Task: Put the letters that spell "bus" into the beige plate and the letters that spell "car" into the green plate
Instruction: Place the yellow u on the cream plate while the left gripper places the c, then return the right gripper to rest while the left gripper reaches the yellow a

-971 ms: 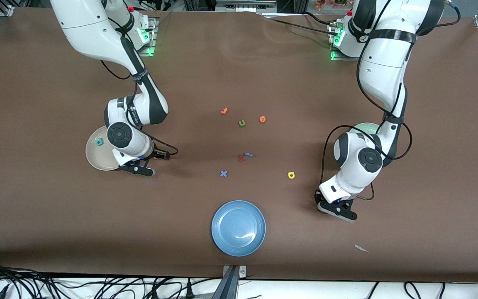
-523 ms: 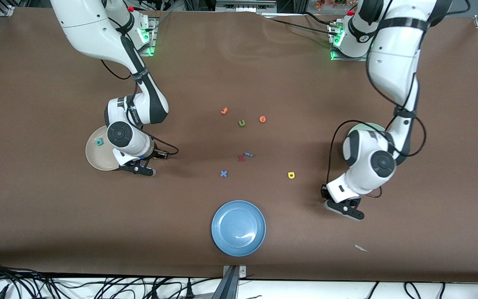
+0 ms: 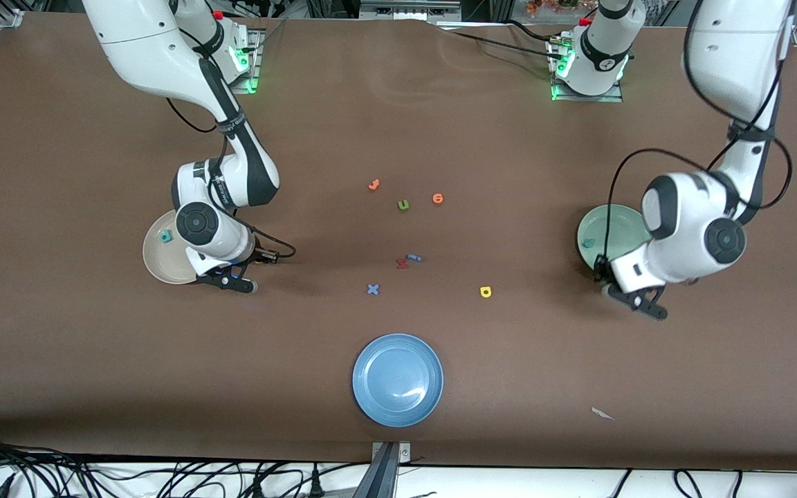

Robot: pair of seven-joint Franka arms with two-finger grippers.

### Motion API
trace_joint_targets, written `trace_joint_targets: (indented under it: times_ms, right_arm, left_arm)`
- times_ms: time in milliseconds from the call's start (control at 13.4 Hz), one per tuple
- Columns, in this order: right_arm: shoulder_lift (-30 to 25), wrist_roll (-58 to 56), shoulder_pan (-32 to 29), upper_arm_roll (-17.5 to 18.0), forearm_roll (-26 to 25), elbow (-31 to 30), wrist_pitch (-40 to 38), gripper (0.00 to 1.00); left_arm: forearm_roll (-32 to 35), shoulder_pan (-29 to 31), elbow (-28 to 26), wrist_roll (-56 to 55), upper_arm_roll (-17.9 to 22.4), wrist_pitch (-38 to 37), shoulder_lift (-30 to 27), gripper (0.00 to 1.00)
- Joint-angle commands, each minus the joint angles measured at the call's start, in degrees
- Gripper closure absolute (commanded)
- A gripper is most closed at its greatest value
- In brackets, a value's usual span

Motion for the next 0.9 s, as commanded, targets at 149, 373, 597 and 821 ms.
trace_joint_targets:
  times_ms: [149,373,597,821]
  right_arm:
    - [-6.07,-0.46,-0.01,-4.0,0.65,0.29,-11.59,0.77]
    - [-8.1,-3.34,-0.1,-6.9,0.57,-0.93,-16.54,0.76]
    - [-6.88,-10.36,-0.45,-10.41,0.83,-3.92,-13.92,0.76]
    - [-5.91,-12.5,-1.59,-10.86,0.92,-6.9,-8.92,0.66]
  left_arm:
    - [6.37,3.94,-13.23,1.36,-0.76,0.61,-10.35,0.88]
    - [6.82,4.03,-12.7,1.36,-1.03,0.61,-10.7,0.21]
    - [5.86,3.77,-10.78,0.4,-4.36,0.69,-11.14,0.27]
    - [0.96,2.19,-4.03,-0.13,-6.99,0.69,-7.9,0.37]
